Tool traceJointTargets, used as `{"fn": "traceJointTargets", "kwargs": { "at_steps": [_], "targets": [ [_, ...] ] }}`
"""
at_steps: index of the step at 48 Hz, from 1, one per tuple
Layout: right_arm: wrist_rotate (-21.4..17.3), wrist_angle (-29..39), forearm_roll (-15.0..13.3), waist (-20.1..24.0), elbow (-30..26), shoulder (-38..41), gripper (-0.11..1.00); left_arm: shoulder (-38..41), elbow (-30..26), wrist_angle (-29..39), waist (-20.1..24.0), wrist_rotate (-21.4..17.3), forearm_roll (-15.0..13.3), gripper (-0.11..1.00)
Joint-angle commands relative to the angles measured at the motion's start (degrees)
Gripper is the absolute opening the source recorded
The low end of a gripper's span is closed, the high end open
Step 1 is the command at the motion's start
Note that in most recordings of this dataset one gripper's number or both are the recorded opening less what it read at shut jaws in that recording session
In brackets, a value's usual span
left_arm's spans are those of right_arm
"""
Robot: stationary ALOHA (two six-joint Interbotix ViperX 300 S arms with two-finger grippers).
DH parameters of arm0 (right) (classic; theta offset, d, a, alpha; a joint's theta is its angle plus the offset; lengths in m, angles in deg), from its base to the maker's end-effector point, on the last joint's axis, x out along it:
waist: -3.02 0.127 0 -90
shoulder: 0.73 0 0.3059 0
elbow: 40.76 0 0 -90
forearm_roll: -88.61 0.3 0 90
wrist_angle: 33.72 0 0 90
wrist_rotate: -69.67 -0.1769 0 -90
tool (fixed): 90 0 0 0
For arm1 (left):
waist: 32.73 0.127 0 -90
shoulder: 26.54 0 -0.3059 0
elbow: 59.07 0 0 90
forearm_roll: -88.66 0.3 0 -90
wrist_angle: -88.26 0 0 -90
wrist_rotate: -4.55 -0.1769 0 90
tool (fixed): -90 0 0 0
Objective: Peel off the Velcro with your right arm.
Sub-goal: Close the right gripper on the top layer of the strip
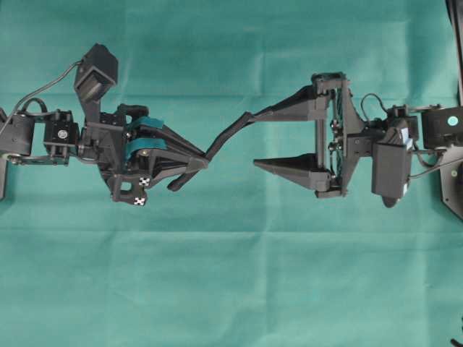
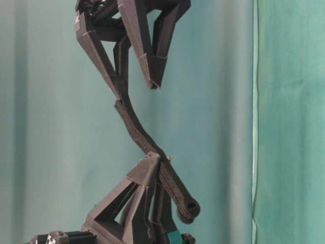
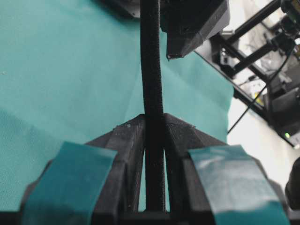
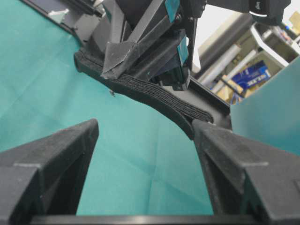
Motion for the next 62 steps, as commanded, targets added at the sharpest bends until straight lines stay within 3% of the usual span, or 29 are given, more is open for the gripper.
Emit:
{"fn": "traceJointTargets", "kwargs": {
  "at_steps": [1,25,62],
  "targets": [
    [-0.1,-0.5,0.0,-0.1,-1.5,-0.2,0.33,-1.1,-0.8,-0.6,-0.2,-0.1,-0.1,0.1],
    [-0.1,-2.2,0.0,-0.6,-1.3,-0.1,-0.04,-1.1,-0.7,-0.6,-0.2,-0.1,-0.1,0.1],
    [-0.1,-5.3,0.2,-1.4,-1.1,1.1,-0.06,-1.1,-0.6,-0.6,-0.5,-0.3,0.0,0.1]
  ]
}}
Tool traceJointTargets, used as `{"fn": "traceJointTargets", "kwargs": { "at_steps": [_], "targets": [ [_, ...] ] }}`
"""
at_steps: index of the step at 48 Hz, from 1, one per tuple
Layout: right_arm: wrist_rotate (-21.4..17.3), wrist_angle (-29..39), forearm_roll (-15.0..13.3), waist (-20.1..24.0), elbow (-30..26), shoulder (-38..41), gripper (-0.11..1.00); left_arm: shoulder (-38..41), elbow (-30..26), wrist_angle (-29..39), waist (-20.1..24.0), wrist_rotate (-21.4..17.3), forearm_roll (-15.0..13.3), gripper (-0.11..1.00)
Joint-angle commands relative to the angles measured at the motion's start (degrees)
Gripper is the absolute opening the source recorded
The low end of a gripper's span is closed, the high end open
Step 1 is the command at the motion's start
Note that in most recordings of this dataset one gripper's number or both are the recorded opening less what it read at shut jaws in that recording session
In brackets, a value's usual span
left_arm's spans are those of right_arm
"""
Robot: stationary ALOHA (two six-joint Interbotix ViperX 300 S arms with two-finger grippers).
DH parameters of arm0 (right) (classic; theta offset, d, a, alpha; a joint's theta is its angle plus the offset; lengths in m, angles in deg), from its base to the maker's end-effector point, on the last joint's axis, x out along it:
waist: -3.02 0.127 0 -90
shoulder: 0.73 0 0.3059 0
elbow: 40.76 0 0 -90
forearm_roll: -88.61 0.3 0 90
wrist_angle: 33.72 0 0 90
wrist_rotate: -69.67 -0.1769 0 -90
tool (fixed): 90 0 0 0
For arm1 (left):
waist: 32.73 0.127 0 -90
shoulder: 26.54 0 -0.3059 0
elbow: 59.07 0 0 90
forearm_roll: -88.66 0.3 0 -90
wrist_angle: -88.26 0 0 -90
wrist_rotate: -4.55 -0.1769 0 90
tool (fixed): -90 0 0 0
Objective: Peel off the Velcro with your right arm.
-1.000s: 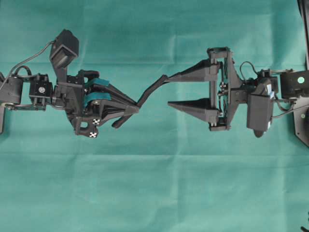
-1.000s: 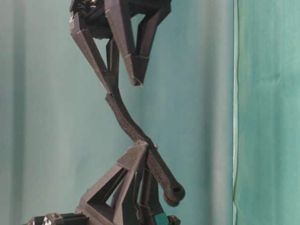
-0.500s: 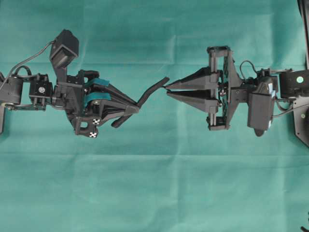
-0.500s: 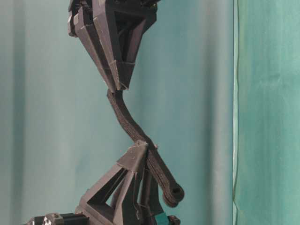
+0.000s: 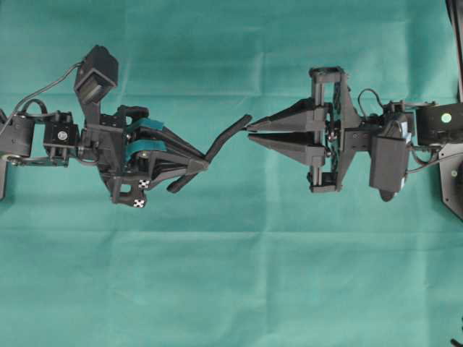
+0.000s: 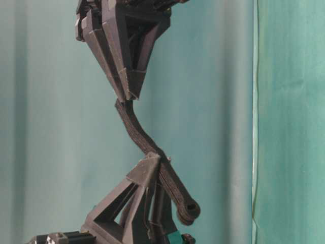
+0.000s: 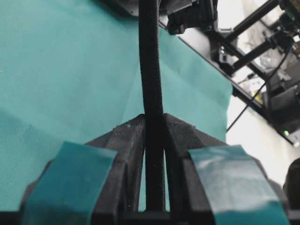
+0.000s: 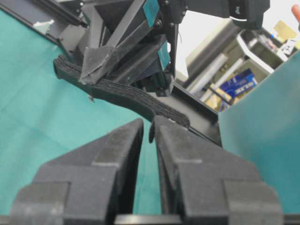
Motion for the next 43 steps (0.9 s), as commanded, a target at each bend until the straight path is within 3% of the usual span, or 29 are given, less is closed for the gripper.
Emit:
{"fn": "traceJointTargets", "kwargs": {
  "at_steps": [1,43],
  "targets": [
    [-0.1,-0.8,0.1,-0.1,-1.0,-0.3,-0.06,-1.1,-0.6,-0.6,-0.2,-0.1,0.0,0.1],
    [-0.3,-0.4,0.0,1.1,-0.4,0.1,-0.09,-1.1,-0.6,-0.6,-0.3,-0.4,0.1,0.1]
  ]
}}
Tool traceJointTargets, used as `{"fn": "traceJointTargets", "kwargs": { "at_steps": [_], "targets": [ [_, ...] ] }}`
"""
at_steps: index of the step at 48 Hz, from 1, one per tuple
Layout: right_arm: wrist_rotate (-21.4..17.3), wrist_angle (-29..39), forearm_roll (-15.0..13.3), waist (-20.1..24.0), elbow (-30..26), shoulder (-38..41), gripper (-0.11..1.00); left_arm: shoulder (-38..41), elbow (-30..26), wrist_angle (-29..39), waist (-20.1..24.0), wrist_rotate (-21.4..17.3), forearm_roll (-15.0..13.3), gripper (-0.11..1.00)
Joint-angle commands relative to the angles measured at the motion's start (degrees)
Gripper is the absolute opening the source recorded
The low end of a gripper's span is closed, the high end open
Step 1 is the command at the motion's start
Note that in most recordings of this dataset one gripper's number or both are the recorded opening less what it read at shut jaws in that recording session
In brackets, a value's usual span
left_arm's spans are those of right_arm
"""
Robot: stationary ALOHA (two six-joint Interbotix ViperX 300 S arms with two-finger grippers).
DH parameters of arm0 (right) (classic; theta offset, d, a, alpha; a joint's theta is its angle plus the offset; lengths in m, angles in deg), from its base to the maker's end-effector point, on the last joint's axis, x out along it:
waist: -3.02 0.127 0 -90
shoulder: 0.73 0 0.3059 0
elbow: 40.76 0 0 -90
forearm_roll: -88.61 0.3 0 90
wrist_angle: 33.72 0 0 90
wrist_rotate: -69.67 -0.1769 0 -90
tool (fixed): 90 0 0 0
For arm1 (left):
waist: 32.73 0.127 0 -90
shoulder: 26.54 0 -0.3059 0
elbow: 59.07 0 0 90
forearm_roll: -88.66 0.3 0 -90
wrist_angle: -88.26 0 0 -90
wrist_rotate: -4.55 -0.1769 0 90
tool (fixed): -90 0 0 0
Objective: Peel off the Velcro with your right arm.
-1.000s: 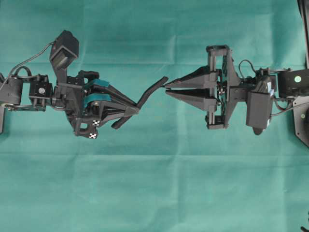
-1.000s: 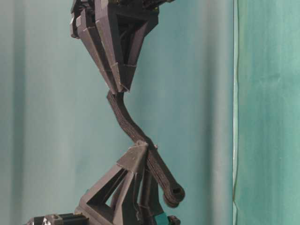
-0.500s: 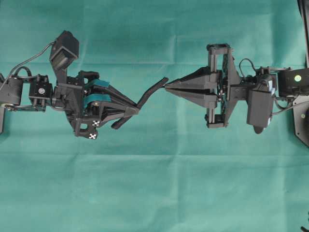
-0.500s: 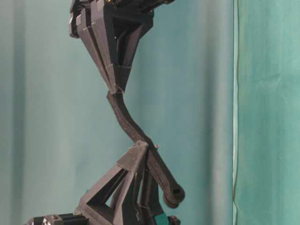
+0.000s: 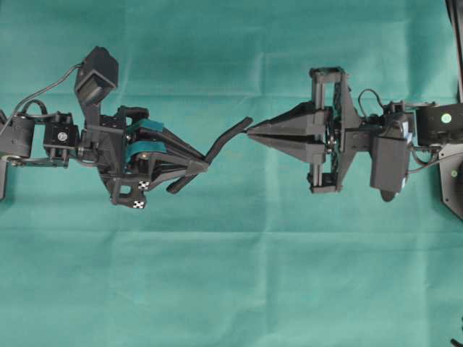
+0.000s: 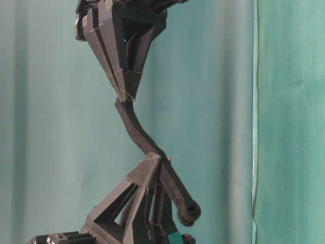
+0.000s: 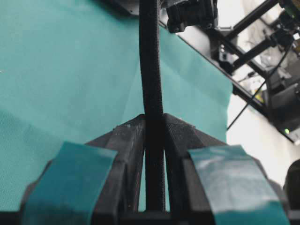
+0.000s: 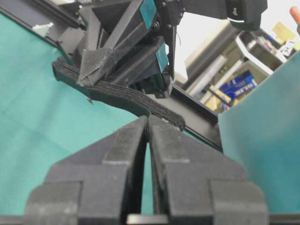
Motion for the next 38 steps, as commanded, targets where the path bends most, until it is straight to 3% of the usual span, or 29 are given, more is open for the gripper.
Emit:
{"fn": "traceJointTargets", "kwargs": {
  "at_steps": [1,38],
  "targets": [
    [-0.1,-0.2,-0.1,0.9,-0.5,0.1,-0.09,-1.1,-0.6,-0.6,-0.1,-0.1,0.1,0.1],
    [-0.3,0.3,-0.1,3.7,-4.8,6.2,-0.09,-1.1,-0.8,-1.7,0.0,-0.1,0.1,0.1]
  ]
}}
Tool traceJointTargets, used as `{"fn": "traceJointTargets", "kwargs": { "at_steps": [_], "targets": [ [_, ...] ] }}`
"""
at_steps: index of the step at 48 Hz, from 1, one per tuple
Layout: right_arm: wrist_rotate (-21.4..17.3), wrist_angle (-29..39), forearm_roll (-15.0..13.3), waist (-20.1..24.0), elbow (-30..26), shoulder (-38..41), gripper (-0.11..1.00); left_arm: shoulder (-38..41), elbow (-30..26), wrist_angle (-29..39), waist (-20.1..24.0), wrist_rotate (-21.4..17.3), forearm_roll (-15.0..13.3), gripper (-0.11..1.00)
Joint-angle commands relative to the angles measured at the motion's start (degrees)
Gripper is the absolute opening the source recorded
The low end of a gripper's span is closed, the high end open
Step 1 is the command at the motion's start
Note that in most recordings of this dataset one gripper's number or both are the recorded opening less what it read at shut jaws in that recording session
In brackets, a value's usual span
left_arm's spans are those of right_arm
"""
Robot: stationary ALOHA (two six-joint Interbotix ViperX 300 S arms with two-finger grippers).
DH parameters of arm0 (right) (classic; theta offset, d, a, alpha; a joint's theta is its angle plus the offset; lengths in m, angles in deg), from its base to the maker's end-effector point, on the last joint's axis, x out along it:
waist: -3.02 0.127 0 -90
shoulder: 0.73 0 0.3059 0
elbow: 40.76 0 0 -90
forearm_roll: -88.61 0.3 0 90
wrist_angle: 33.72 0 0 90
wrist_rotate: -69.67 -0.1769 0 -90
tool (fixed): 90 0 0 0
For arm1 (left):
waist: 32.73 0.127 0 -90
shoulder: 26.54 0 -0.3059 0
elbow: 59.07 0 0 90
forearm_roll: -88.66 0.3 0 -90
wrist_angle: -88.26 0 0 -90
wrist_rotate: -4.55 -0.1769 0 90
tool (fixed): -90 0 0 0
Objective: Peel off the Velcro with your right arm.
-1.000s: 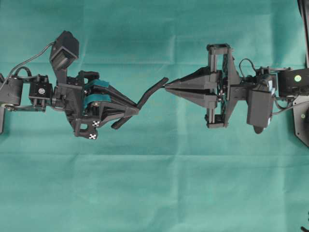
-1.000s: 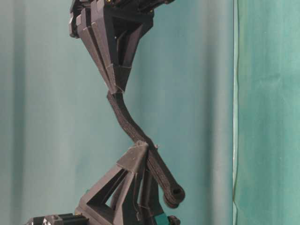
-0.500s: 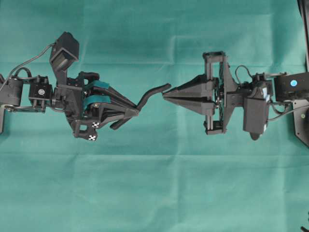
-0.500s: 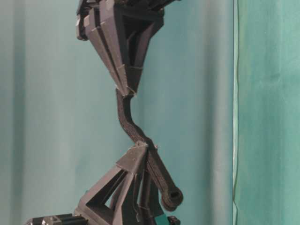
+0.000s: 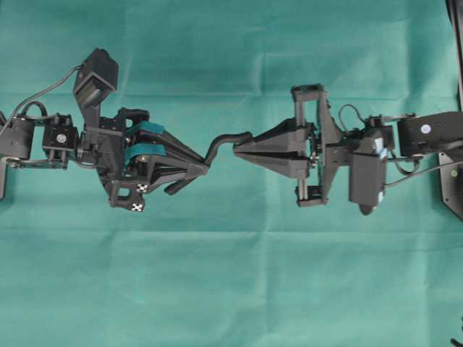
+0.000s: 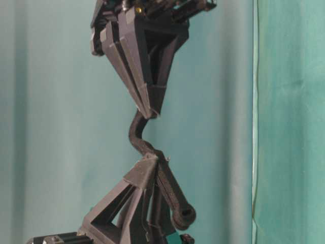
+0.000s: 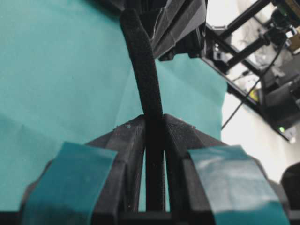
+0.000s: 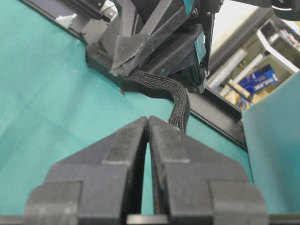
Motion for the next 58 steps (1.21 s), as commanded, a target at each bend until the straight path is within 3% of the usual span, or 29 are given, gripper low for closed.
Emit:
{"fn": "traceJointTargets", "kwargs": {
  "at_steps": [1,23,33,51,58],
  "targets": [
    [-0.1,0.2,-0.3,1.1,-2.7,0.5,-0.09,-1.1,-0.8,-0.9,0.4,-0.2,0.1,0.1],
    [-0.1,0.9,-2.3,2.3,-5.1,2.3,-0.09,-1.1,-0.4,-0.9,0.4,-0.2,0.1,0.1],
    [-0.1,4.2,-4.3,4.6,-6.9,4.2,-0.09,-1.1,-0.4,-0.9,0.5,-0.2,0.1,0.1],
    [-0.1,7.7,-4.7,6.9,-8.0,5.4,-0.09,-1.1,-0.5,-0.9,0.5,-0.2,0.2,0.1],
    [-0.1,8.6,-6.0,7.5,-8.2,5.4,-0.09,-1.1,-0.4,-0.9,0.5,-0.2,0.1,0.1]
  ]
}}
